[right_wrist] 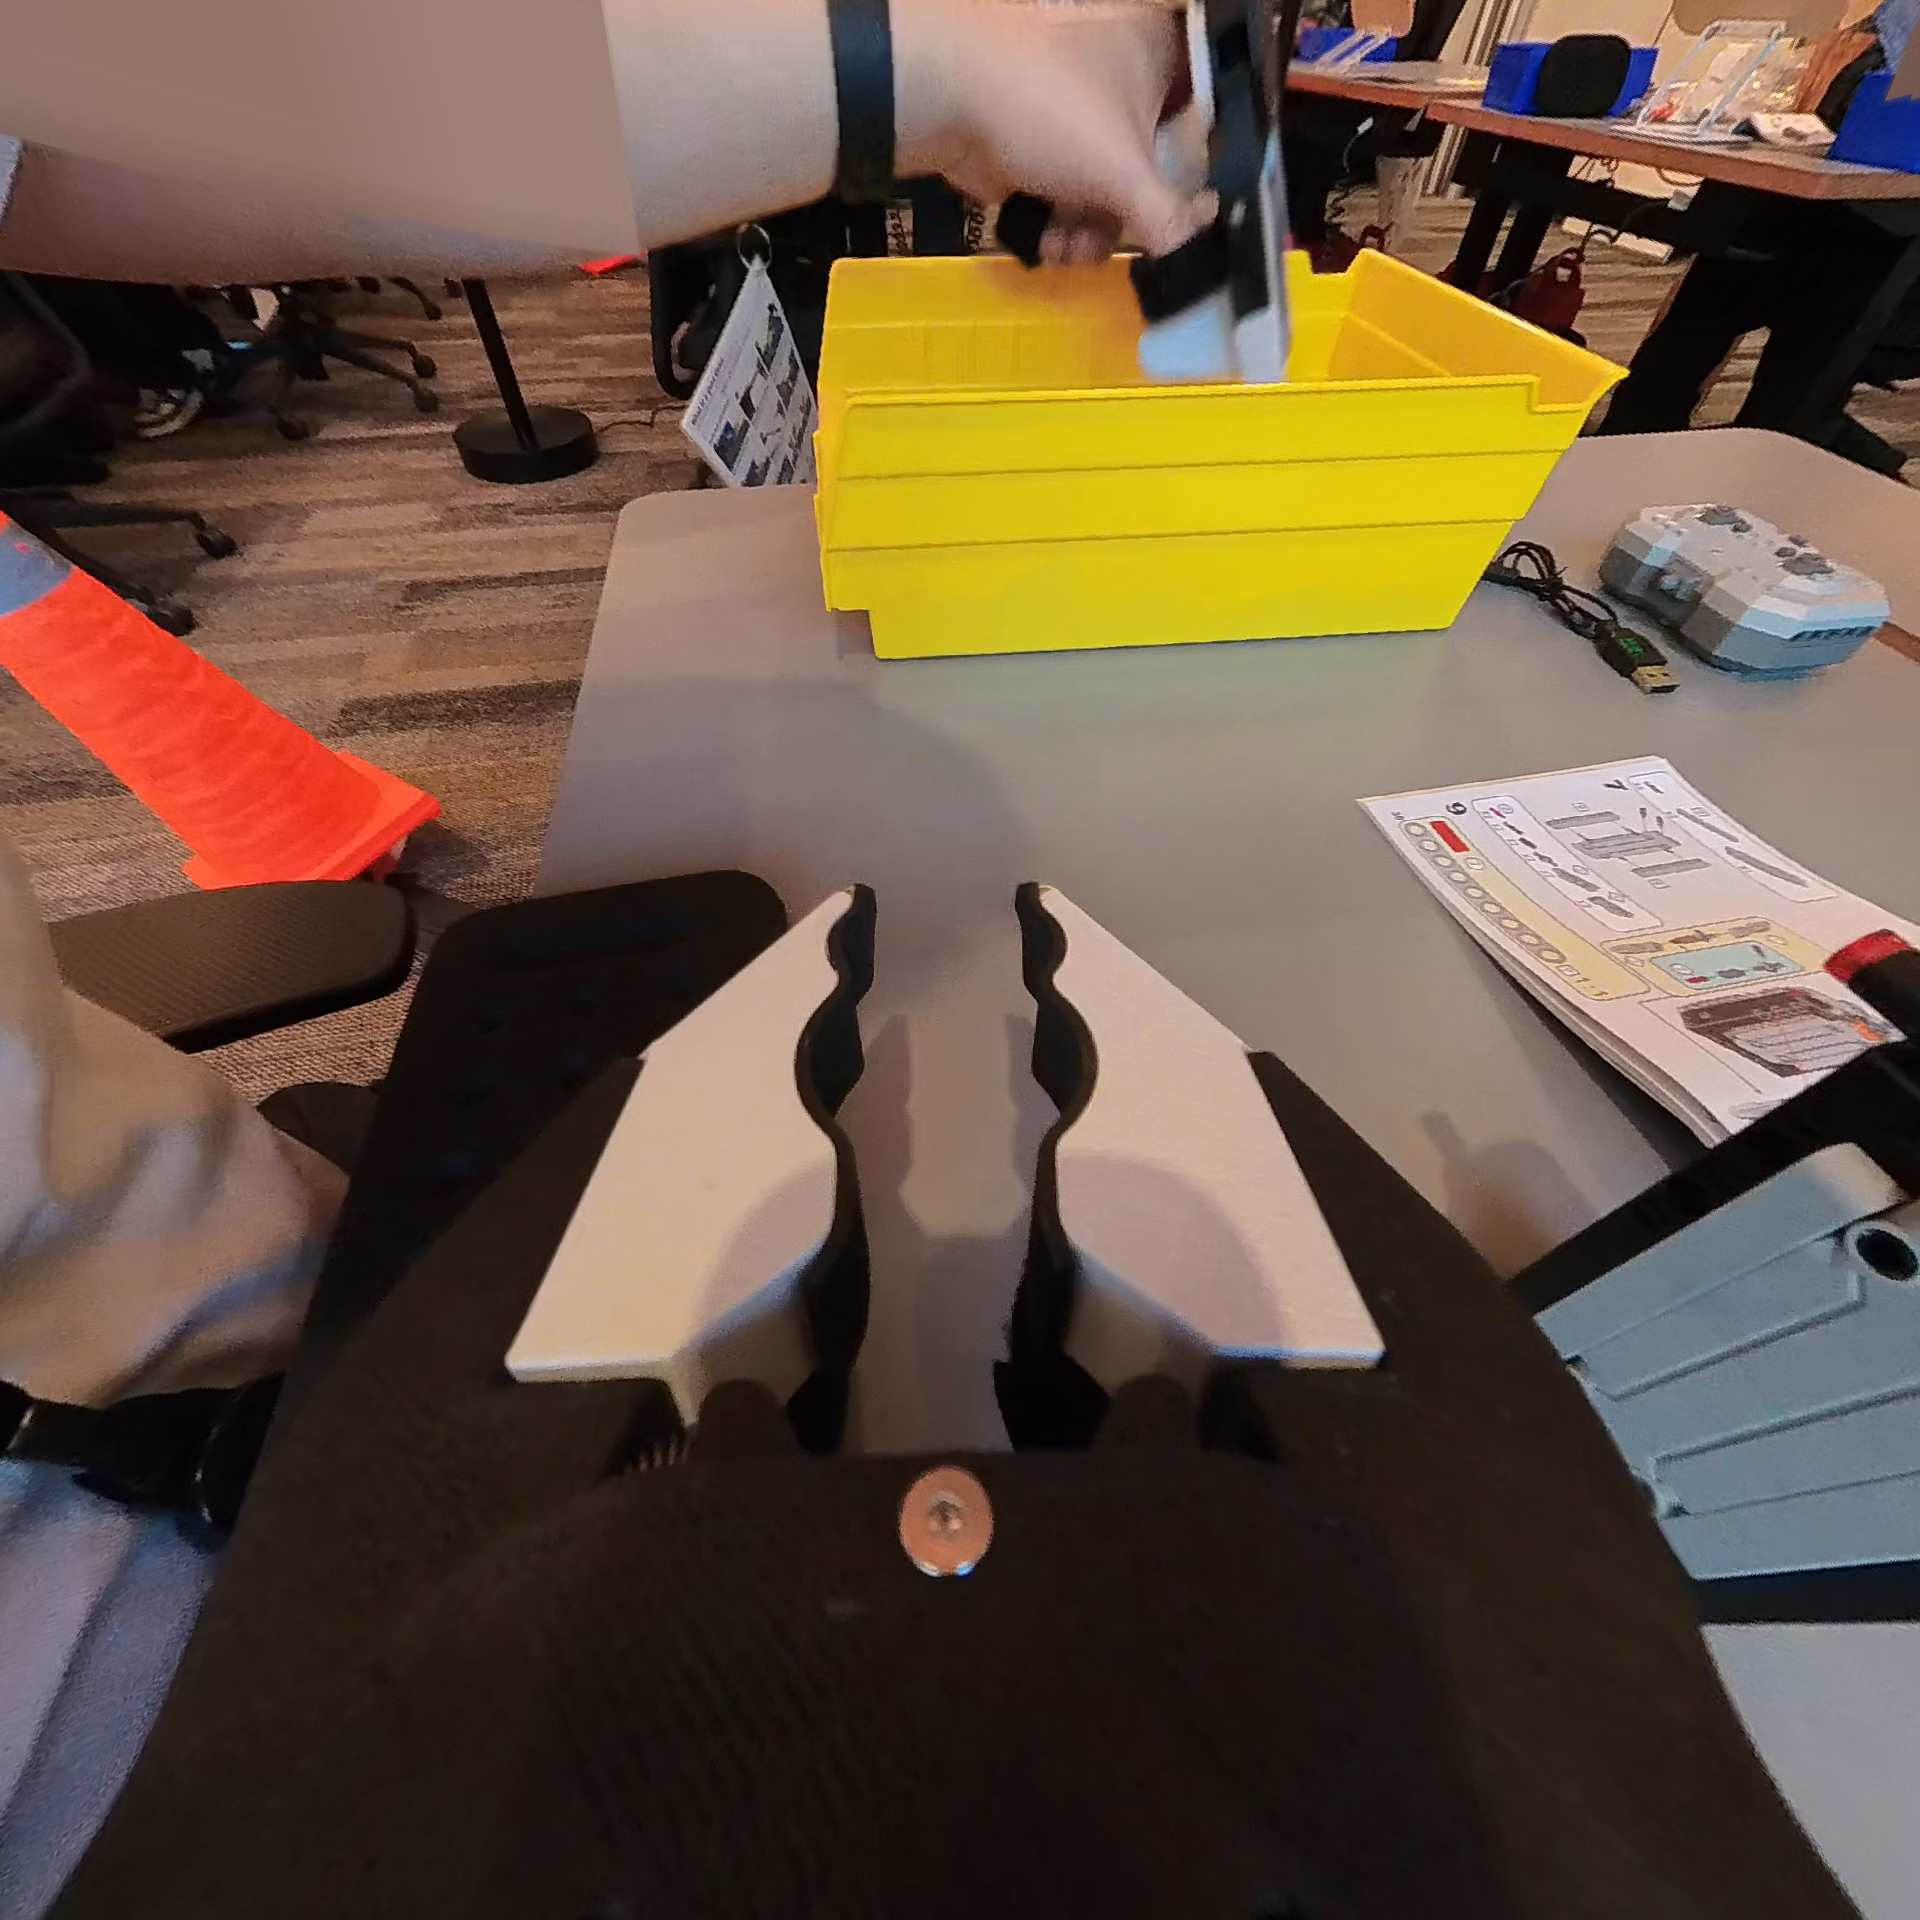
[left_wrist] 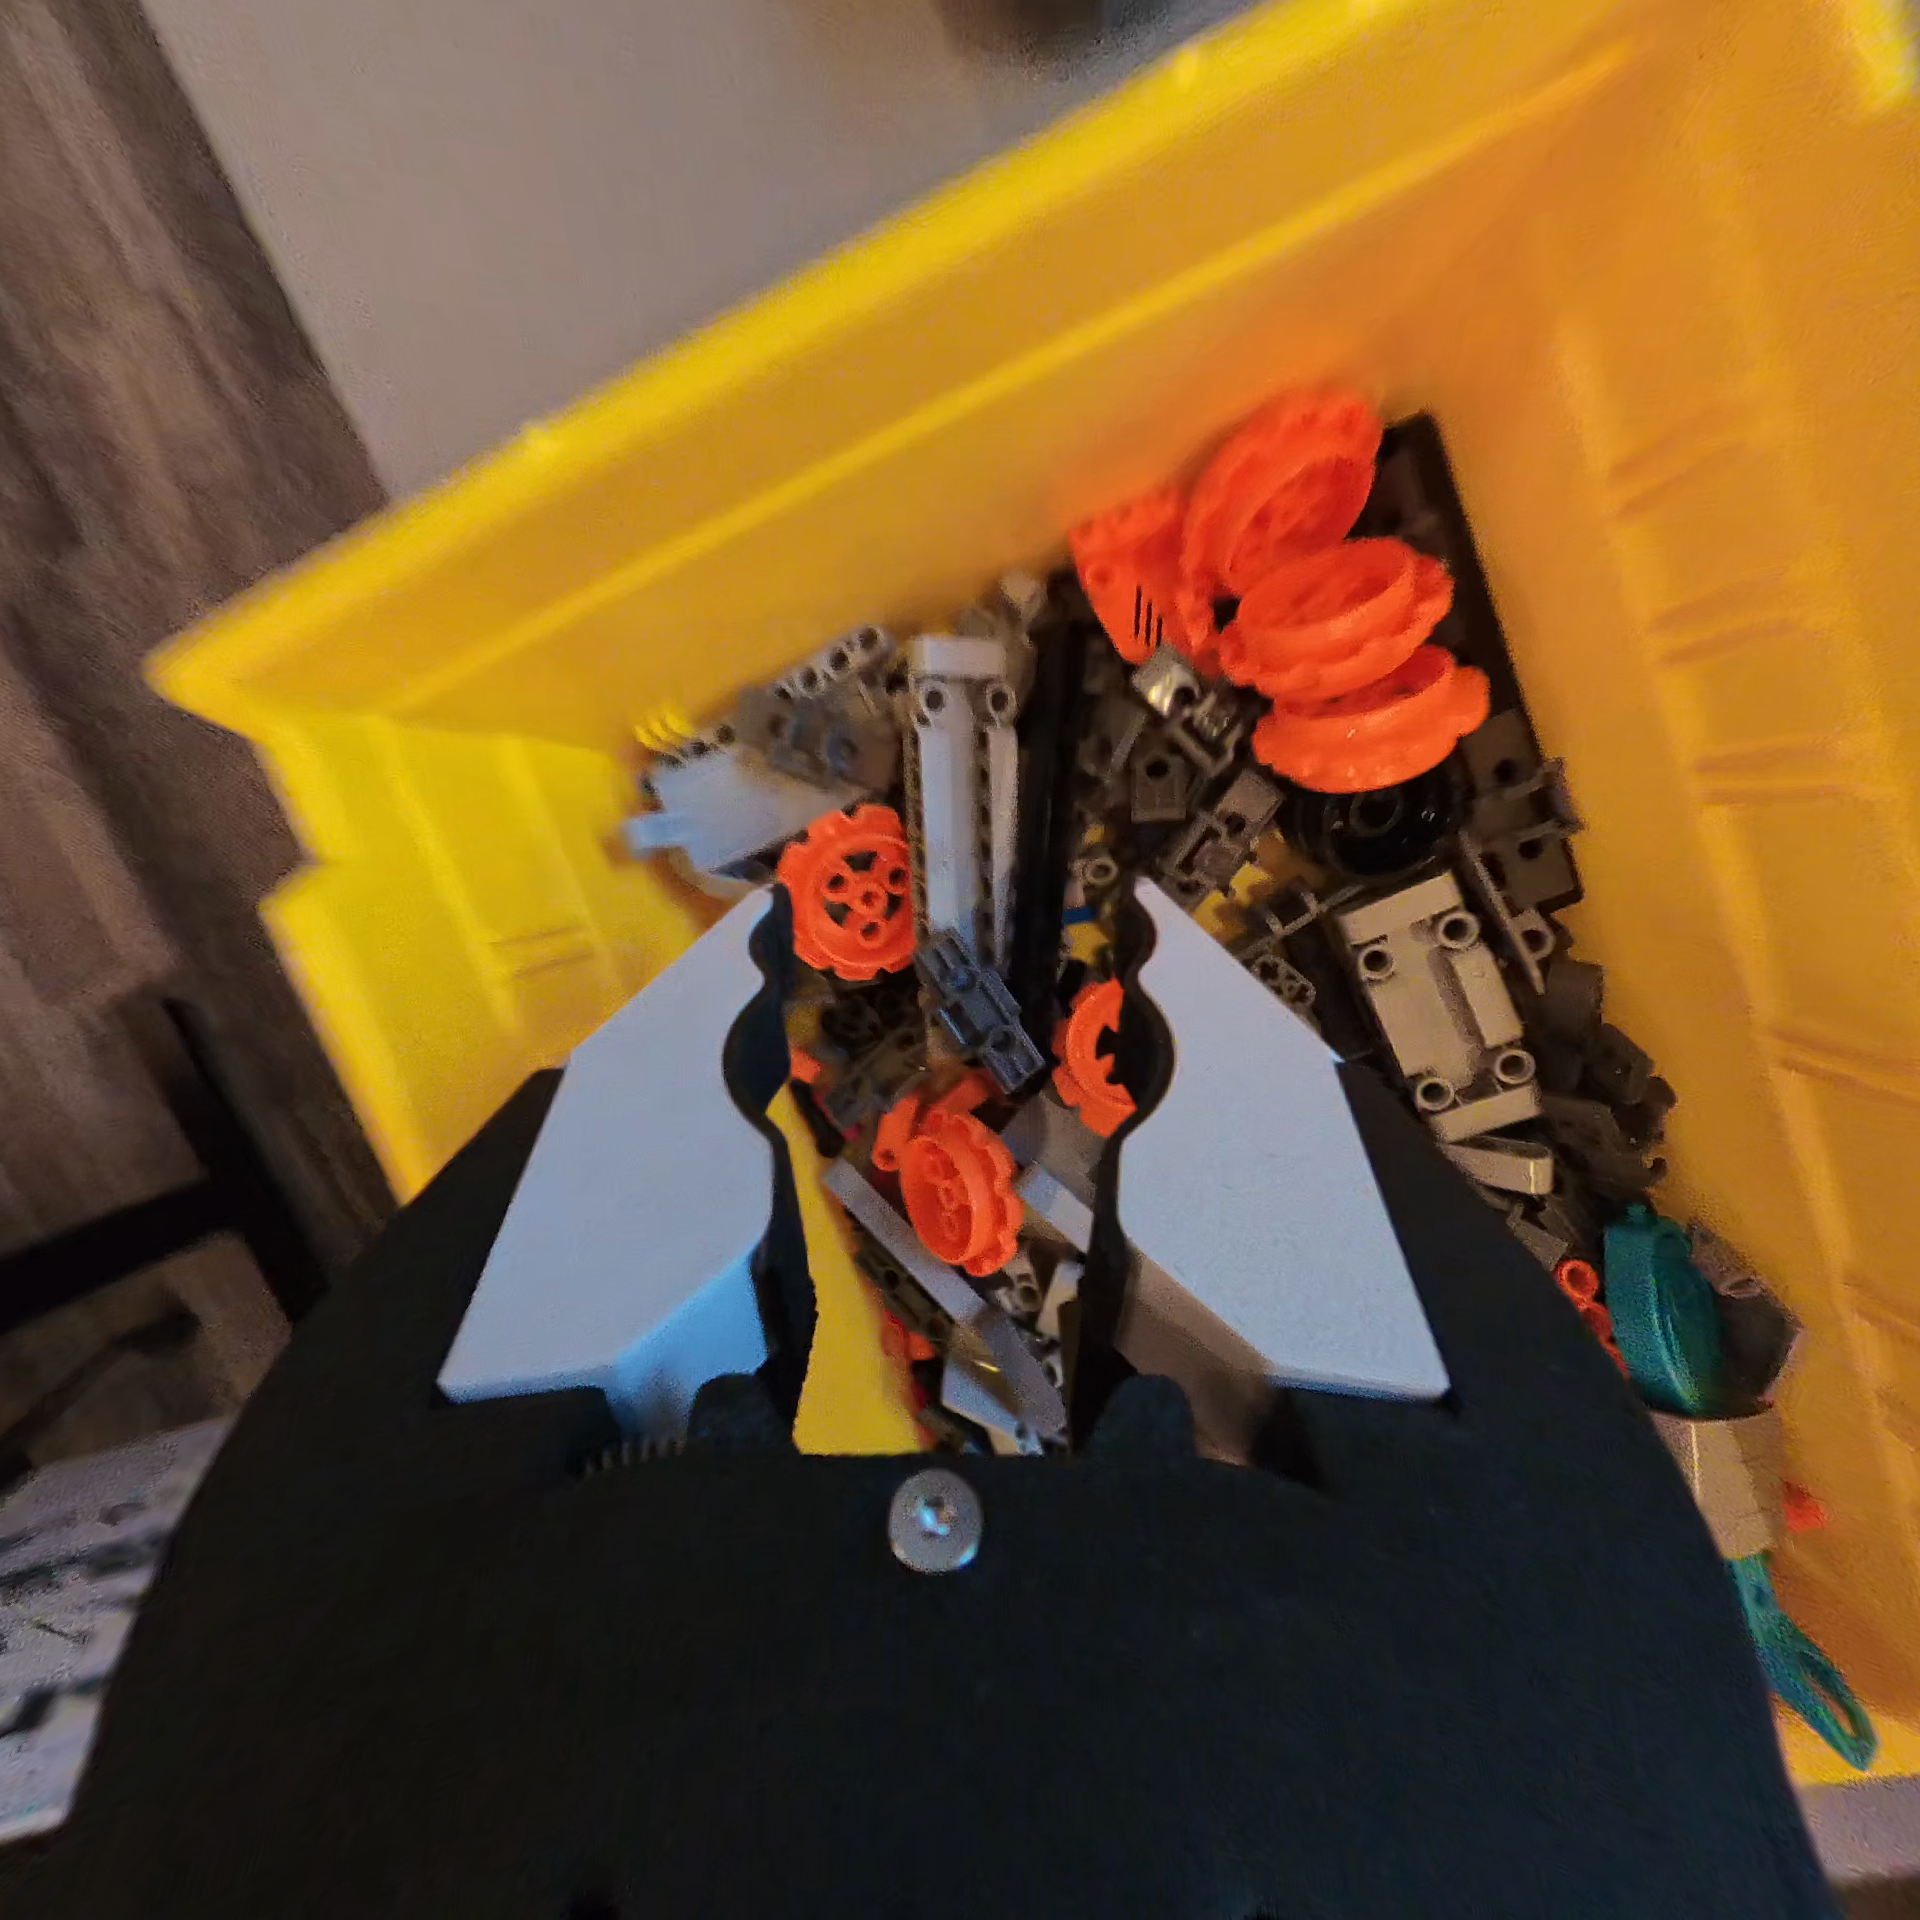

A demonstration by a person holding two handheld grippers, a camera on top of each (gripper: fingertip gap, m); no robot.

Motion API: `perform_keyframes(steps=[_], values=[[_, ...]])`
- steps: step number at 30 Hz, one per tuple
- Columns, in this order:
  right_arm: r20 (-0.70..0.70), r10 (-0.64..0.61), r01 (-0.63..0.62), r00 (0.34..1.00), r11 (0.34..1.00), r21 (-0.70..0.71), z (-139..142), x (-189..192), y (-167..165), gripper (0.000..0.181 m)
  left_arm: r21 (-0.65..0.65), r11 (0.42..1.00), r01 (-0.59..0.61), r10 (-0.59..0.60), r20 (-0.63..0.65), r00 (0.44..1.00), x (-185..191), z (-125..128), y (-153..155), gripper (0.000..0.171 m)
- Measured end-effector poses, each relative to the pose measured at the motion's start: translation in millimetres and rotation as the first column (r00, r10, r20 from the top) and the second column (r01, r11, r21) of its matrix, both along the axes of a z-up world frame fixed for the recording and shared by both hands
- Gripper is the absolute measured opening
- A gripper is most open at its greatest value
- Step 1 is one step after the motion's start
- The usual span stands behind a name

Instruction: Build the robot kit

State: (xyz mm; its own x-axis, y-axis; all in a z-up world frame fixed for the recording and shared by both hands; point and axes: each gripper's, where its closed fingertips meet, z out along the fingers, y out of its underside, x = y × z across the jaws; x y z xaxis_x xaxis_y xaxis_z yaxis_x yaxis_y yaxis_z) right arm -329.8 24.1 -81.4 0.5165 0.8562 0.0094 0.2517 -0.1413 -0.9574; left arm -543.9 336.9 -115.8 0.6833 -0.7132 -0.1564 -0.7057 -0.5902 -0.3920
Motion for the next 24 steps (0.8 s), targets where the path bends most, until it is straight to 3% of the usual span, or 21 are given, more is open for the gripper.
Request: perform_keyframes(steps=[3, 6, 10, 18, 24], values=[[-0.030, -0.015, 0.016, 0.999, 0.999, 0.042, 8.4, 3.0, 2.3, 0.027, -0.132, 0.989, -0.063, 0.057, -0.053, 0.997, -14.6, -33.4, -7.3, 0.071], [-0.062, -0.020, 0.021, 0.998, 0.999, 0.025, 10.5, 4.8, 3.7, 0.027, -0.085, 0.995, -0.054, 0.050, -0.042, 0.998, -19.9, -42.4, -5.0, 0.049], [-0.099, -0.013, 0.011, 0.995, 1.000, -0.023, 9.6, 3.6, 5.1, 0.027, 0.004, 1.000, -0.031, 0.031, -0.018, 0.999, -19.7, -31.5, -2.2, 0.021], [-0.091, -0.005, 0.000, 0.996, 0.998, -0.056, 2.8, 0.8, 6.1, 0.027, 0.052, 0.998, -0.029, 0.028, 0.009, 1.000, -25.0, 3.6, -25.2, 0.014], [-0.082, 0.005, -0.011, 0.997, 0.998, -0.069, -0.4, -1.9, 5.4, 0.027, 0.067, 0.996, -0.061, 0.061, 0.007, 0.998, -47.5, 21.4, -65.9, 0.014]])
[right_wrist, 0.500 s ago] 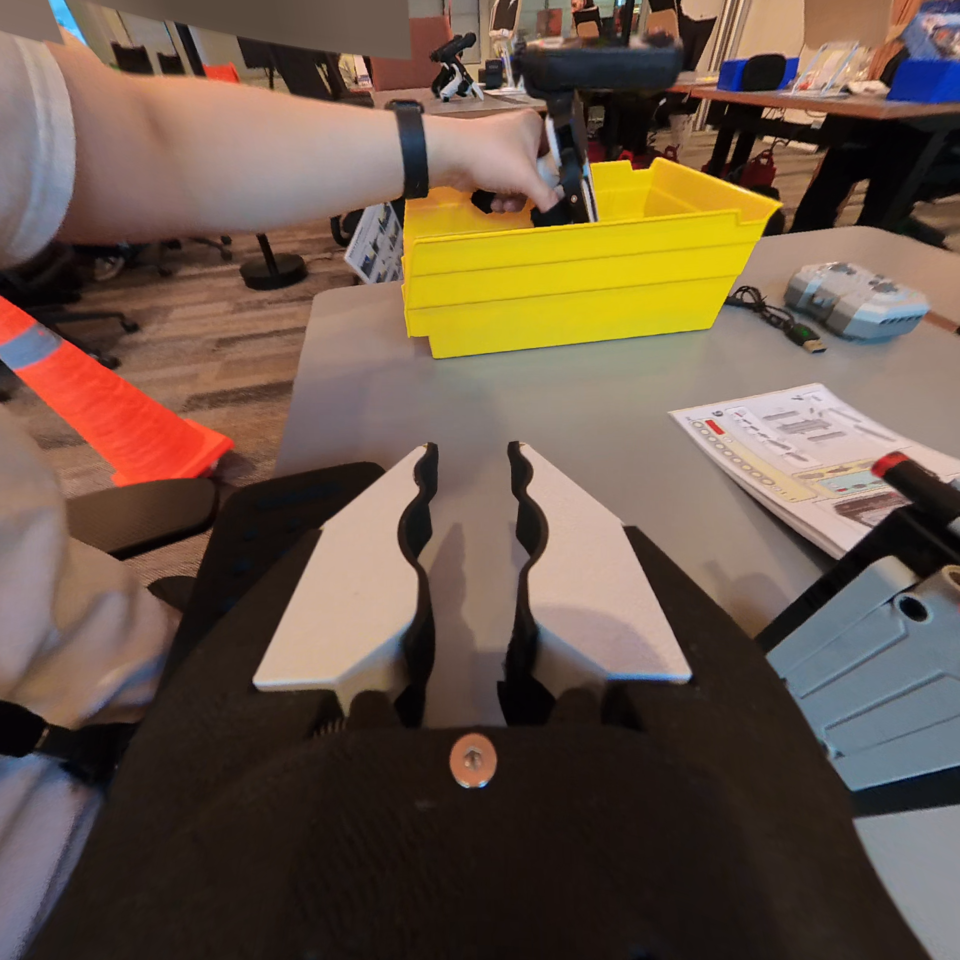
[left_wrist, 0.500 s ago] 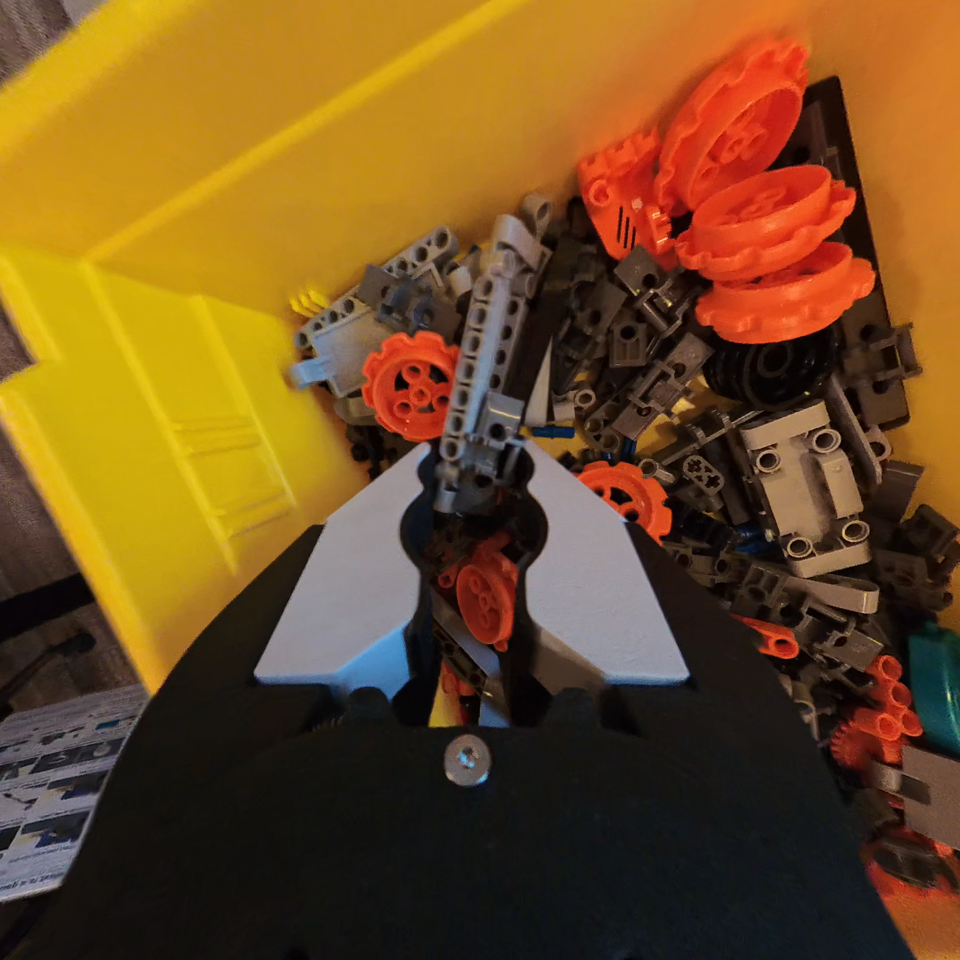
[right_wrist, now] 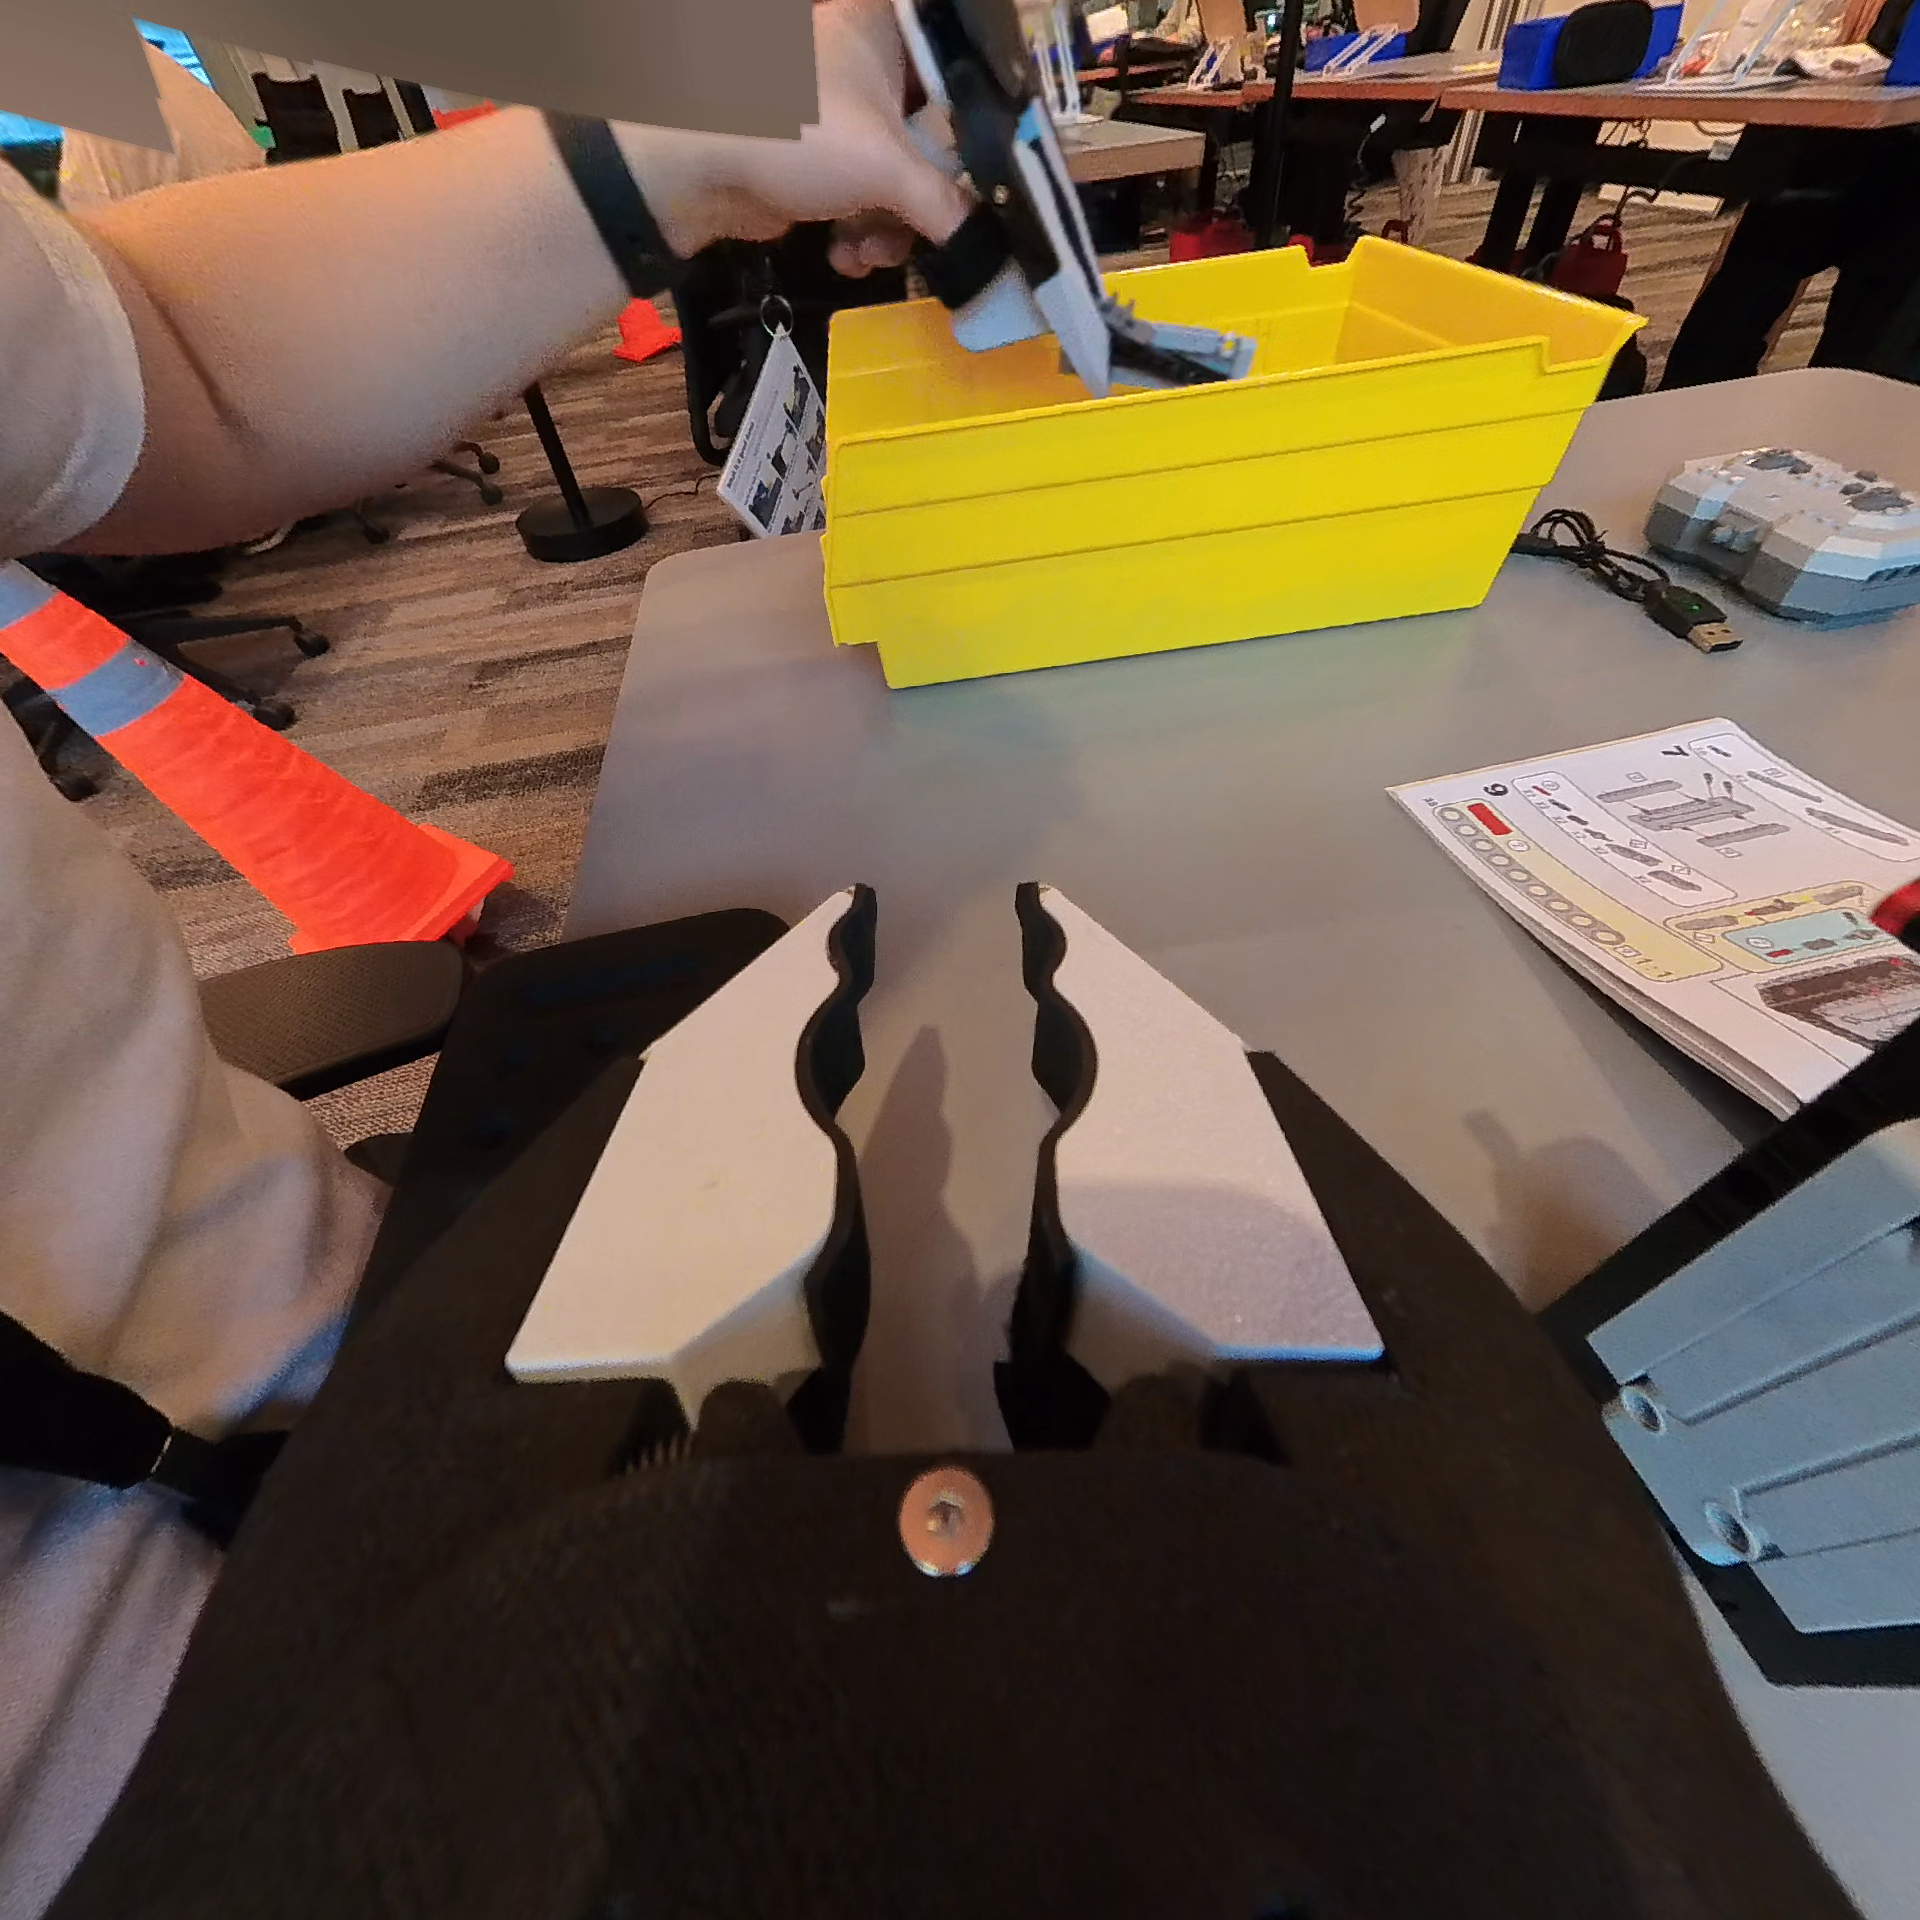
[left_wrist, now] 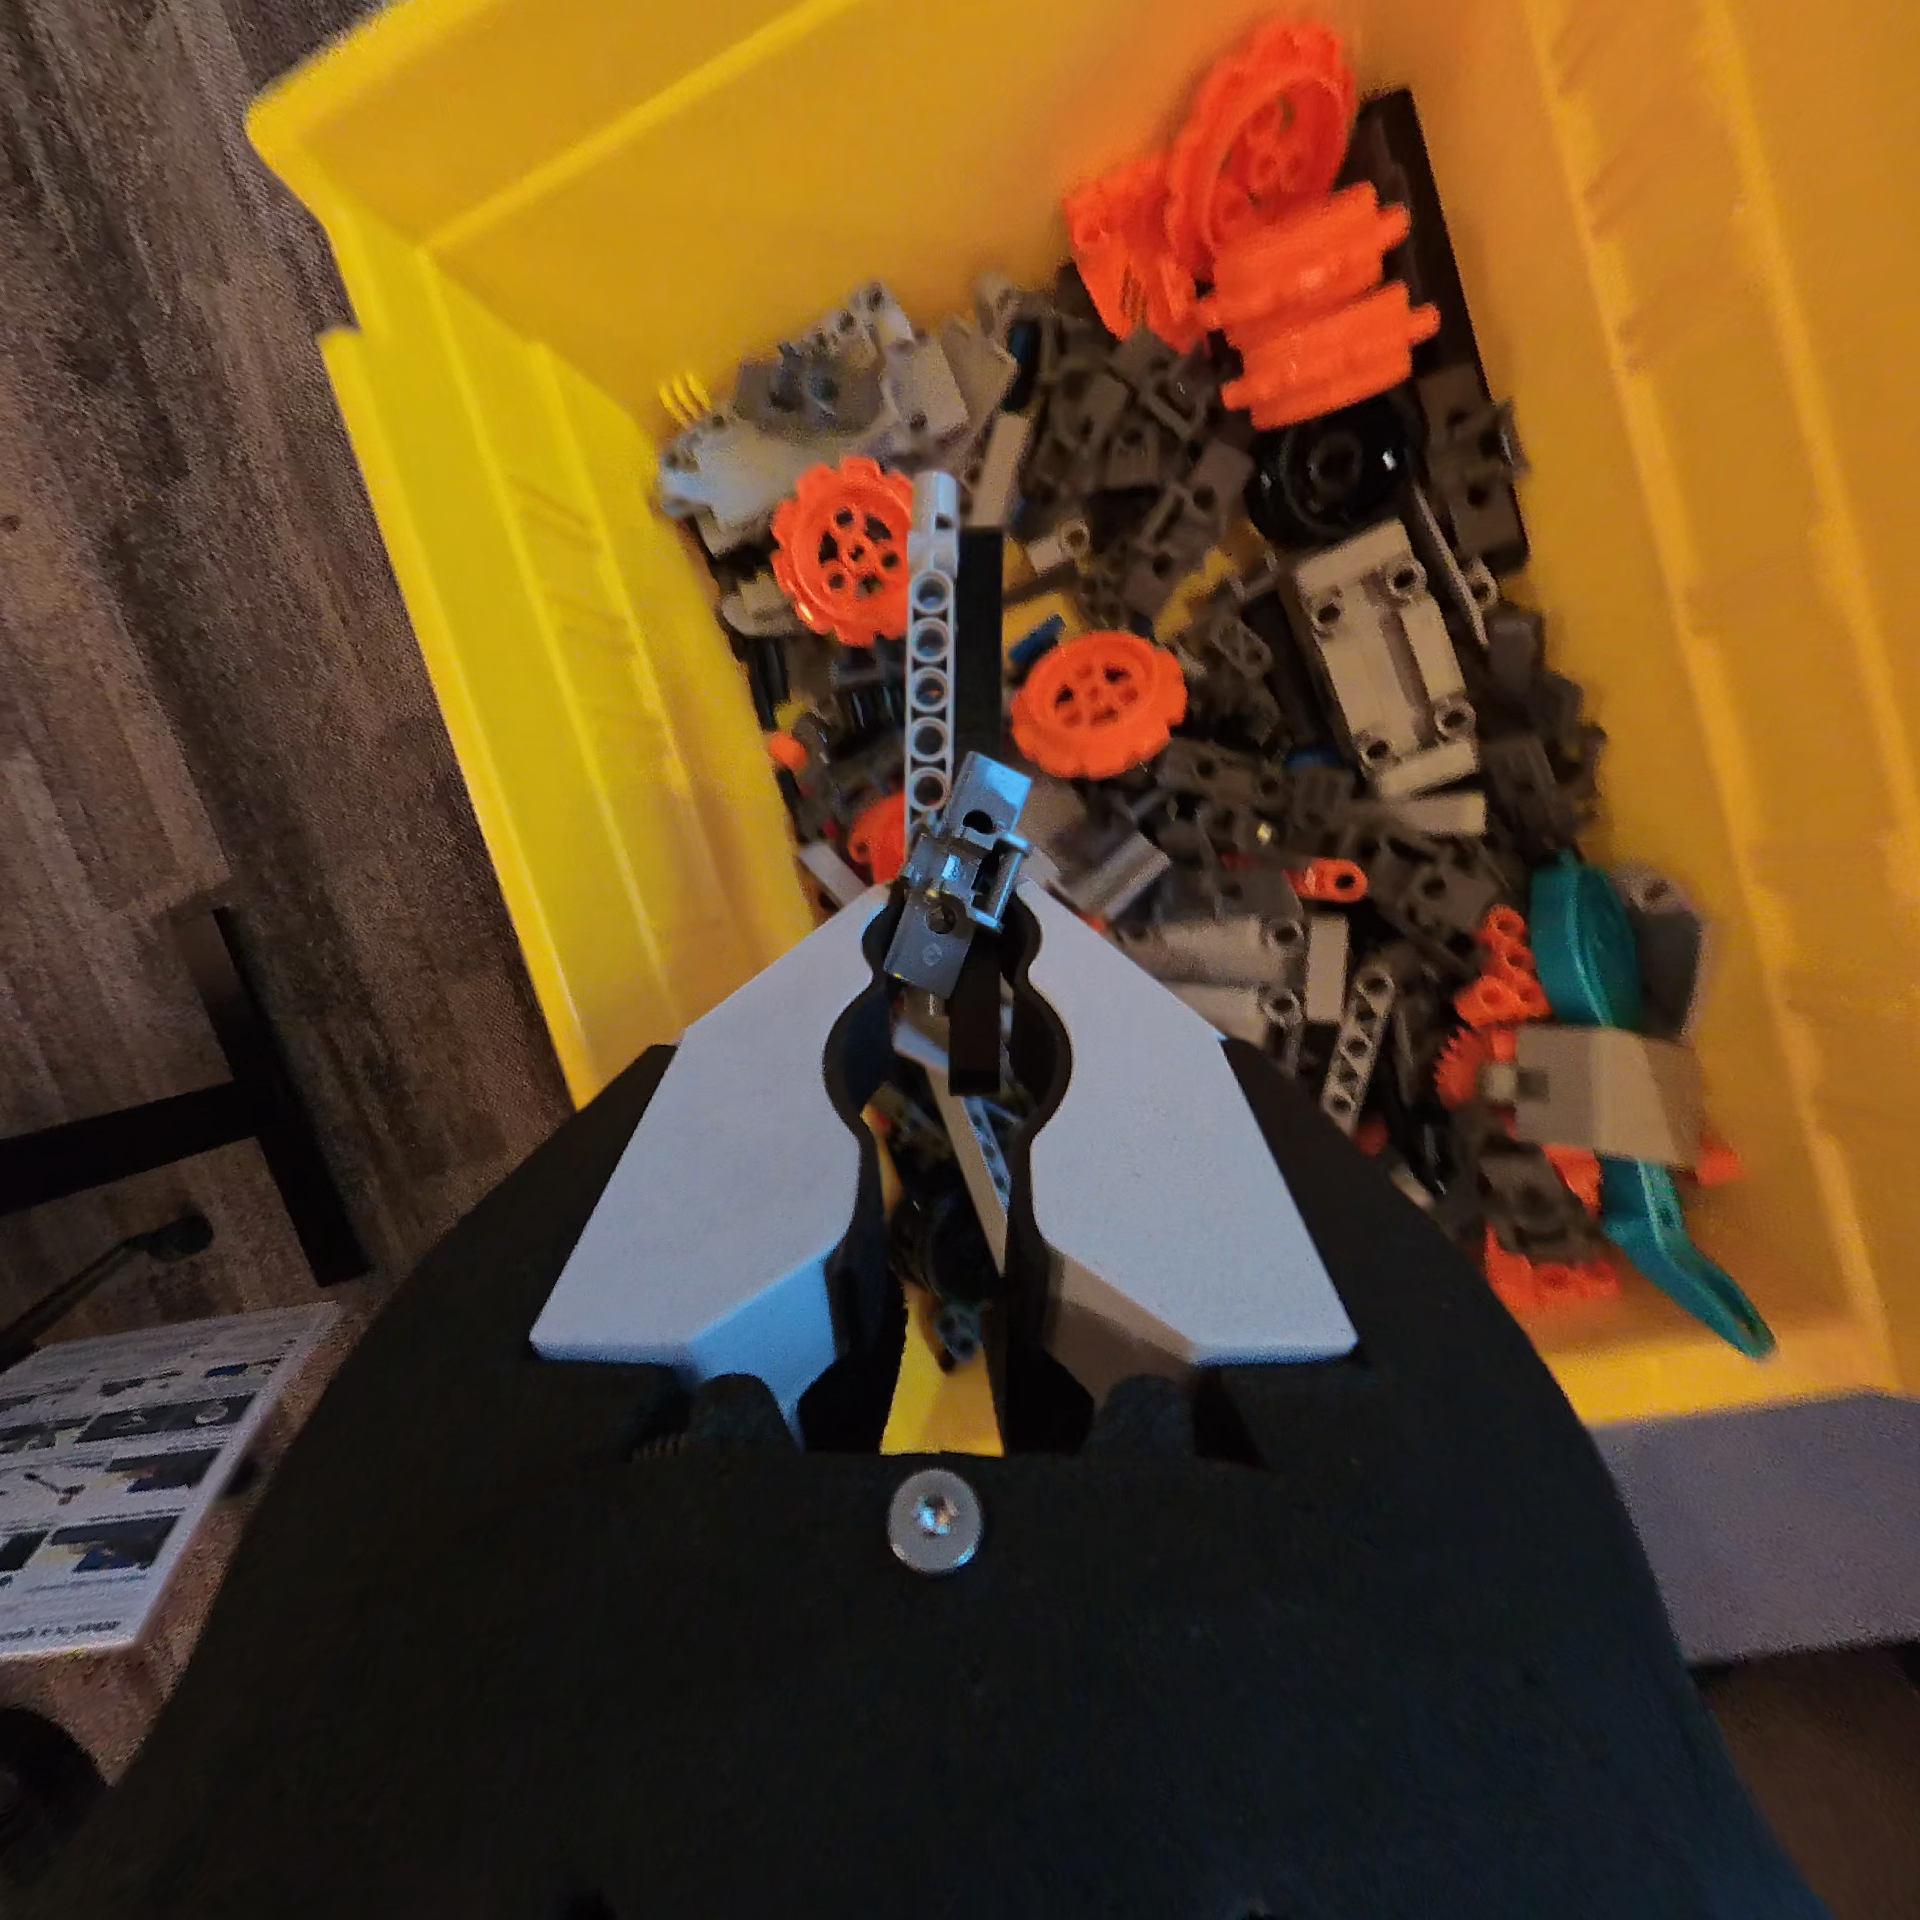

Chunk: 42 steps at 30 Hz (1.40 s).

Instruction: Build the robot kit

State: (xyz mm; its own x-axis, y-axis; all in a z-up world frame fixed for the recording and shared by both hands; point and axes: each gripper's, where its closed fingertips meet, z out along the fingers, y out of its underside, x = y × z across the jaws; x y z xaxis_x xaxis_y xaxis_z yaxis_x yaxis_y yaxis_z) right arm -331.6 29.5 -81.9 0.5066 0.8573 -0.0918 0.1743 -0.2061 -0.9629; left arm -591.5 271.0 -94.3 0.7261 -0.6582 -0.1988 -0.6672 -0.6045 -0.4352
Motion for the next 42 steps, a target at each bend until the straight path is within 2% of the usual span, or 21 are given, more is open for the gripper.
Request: perform_keyframes(steps=[5, 8, 12, 16, 18, 20, 23, 26, 28, 29, 31, 34, 37, 42], values=[[0.014, 0.006, -0.006, 1.000, 1.000, 0.000, -2.1, -1.8, -0.4, 0.027, -0.033, 0.999, 0.003, -0.001, 0.042, 0.999, -4.1, -8.2, -41.6, 0.014], [0.024, 0.004, -0.004, 1.000, 1.000, 0.000, -3.7, -1.7, 0.1, 0.027, -0.051, 0.999, -0.004, 0.007, 0.059, 0.998, -7.7, -16.0, -55.8, 0.014], [0.027, 0.002, -0.002, 1.000, 1.000, -0.004, -5.0, -1.2, 0.6, 0.027, -0.127, 0.991, 0.051, -0.038, 0.109, 0.993, -0.6, -26.7, -70.7, 0.020], [0.042, 0.001, -0.001, 0.999, 1.000, -0.009, -8.2, -1.1, 1.2, 0.027, -0.124, 0.987, 0.097, -0.070, 0.208, 0.976, 16.9, -7.7, -69.5, 0.027], [0.045, -0.002, 0.003, 0.999, 1.000, -0.006, -8.6, -0.7, 2.0, 0.027, -0.086, 0.990, 0.111, -0.089, 0.229, 0.969, 21.7, 8.7, -60.3, 0.027], [0.042, -0.003, 0.003, 0.999, 1.000, -0.009, -8.4, -0.6, 2.5, 0.027, -0.035, 0.994, 0.100, -0.092, 0.180, 0.979, 17.3, 17.7, -42.6, 0.027], [0.040, -0.004, 0.004, 0.999, 1.000, -0.005, -7.5, -0.3, 2.9, 0.027, 0.008, 0.996, 0.092, -0.092, 0.063, 0.994, 8.8, 16.6, -13.2, 0.029], [0.051, -0.014, 0.013, 0.999, 1.000, 0.013, -6.3, 1.6, 3.2, 0.027, 0.015, 0.994, 0.107, -0.107, 0.019, 0.994, 14.2, 10.1, 12.7, 0.030], [0.052, -0.021, 0.020, 0.998, 0.999, 0.026, -5.1, 3.1, 4.0, 0.027, 0.030, 0.994, 0.107, -0.104, -0.070, 0.992, 10.5, 3.0, 33.5, 0.042], [0.051, -0.023, 0.022, 0.998, 0.999, 0.024, -5.0, 3.7, 4.3, 0.027, 0.035, 0.992, 0.121, -0.116, -0.113, 0.987, 9.5, -1.0, 42.0, 0.042], [0.044, -0.024, 0.024, 0.999, 1.000, 0.020, -4.6, 4.4, 4.4, 0.027, 0.018, 0.993, 0.118, -0.115, -0.136, 0.984, 12.6, -9.2, 54.8, 0.039], [0.036, -0.023, 0.022, 0.999, 1.000, 0.021, -3.3, 4.0, 4.2, 0.027, -0.042, 0.997, 0.069, -0.073, -0.102, 0.992, 22.2, -18.4, 69.6, 0.039], [0.042, -0.012, 0.011, 0.999, 1.000, 0.017, -4.4, 1.7, 2.9, 0.027, -0.157, 0.987, 0.027, -0.040, -0.080, 0.996, 32.7, -30.9, 76.3, 0.060], [0.067, -0.014, 0.012, 0.998, 0.999, 0.033, -6.0, 1.8, 2.5, 0.027, -0.159, 0.987, 0.002, -0.023, -0.130, 0.991, 40.3, -42.5, 98.8, 0.068]])
